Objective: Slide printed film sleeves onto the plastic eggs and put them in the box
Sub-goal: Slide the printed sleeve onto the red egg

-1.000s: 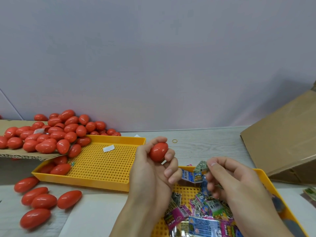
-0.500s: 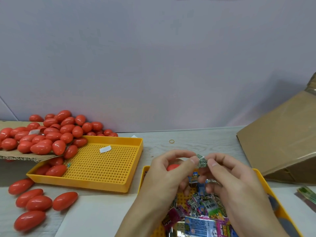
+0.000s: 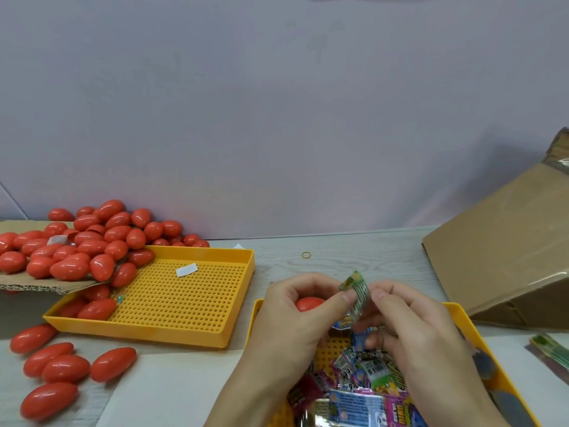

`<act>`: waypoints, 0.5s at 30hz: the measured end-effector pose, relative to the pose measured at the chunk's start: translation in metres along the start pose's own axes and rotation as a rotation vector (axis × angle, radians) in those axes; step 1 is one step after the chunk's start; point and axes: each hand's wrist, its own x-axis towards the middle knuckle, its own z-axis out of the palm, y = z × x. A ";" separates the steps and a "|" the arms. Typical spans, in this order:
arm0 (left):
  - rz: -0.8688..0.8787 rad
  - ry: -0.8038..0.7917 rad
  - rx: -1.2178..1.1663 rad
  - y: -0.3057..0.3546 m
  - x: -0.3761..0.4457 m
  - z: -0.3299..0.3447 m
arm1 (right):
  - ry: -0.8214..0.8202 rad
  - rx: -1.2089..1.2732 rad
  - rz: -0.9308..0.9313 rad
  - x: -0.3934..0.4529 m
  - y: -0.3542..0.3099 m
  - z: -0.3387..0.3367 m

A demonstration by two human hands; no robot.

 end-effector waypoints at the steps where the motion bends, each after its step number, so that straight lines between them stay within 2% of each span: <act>1: 0.013 -0.007 0.045 0.000 0.000 0.000 | 0.004 -0.026 -0.026 -0.001 -0.001 0.000; 6: 0.031 -0.047 0.108 0.002 -0.002 0.002 | 0.039 -0.097 -0.075 -0.003 -0.010 0.002; 15: 0.032 0.023 0.152 0.001 -0.002 0.000 | 0.114 -0.013 0.051 0.003 -0.002 -0.002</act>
